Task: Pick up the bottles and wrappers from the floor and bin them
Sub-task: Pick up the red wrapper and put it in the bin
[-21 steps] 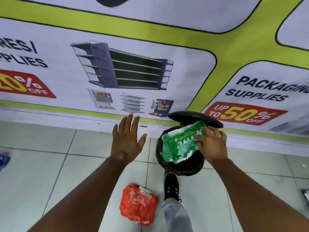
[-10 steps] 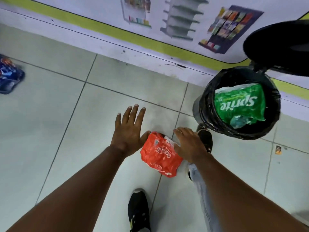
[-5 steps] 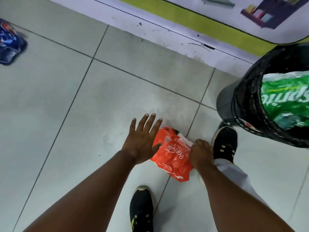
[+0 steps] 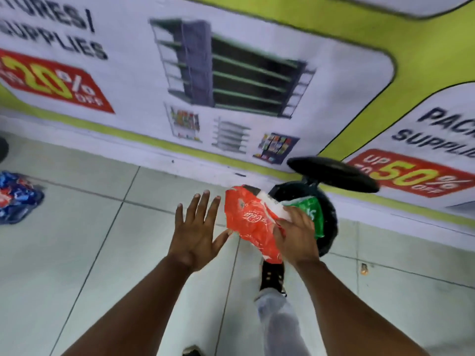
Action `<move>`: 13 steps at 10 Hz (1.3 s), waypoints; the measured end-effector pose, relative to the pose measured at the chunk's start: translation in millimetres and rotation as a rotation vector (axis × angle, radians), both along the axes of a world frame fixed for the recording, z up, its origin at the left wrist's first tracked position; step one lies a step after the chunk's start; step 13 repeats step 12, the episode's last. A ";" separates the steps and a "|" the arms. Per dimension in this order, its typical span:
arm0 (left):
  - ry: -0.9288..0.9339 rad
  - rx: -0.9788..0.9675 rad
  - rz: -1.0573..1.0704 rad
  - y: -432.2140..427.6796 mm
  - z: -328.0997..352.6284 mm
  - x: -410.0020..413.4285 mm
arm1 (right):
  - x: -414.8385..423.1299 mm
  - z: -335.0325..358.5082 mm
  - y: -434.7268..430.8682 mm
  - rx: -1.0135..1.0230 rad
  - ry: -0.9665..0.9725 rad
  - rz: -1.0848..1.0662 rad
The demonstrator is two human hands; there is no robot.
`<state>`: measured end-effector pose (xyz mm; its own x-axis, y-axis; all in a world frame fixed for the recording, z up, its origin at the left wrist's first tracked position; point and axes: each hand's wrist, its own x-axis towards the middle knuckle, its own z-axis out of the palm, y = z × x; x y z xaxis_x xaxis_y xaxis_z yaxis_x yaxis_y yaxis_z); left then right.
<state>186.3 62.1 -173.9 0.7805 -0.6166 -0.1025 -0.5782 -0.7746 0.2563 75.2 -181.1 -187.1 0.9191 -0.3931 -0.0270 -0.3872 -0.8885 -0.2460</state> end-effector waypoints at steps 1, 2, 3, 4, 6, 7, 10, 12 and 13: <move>-0.049 -0.020 -0.074 -40.6 53.7 21.2 | -5.8 61.6 -46.0 -0.051 0.022 -0.110; -0.079 -0.019 -0.137 -77.4 83.2 28.6 | -15.2 91.4 -73.3 -0.107 0.009 -0.161; -0.098 -0.019 -0.193 -113.0 99.6 28.9 | -21.6 102.4 -95.9 -0.153 0.007 -0.212; -0.116 -0.040 -0.216 -138.2 97.4 26.6 | -22.9 93.5 -111.5 -0.152 0.027 -0.295; -0.104 0.065 -0.243 -137.8 78.7 21.1 | -29.4 58.8 -115.2 0.092 0.437 -0.426; -0.083 0.108 -0.230 -126.2 80.0 23.4 | -31.6 62.3 -115.4 0.099 0.436 -0.448; -0.147 0.093 -0.190 -119.3 131.7 41.1 | -3.0 126.6 -126.5 0.027 0.237 -0.296; -0.227 0.014 -0.219 -96.2 218.2 44.7 | -4.2 216.2 -102.9 -0.010 -0.023 -0.175; -0.227 0.014 -0.219 -96.2 218.2 44.7 | -4.2 216.2 -102.9 -0.010 -0.023 -0.175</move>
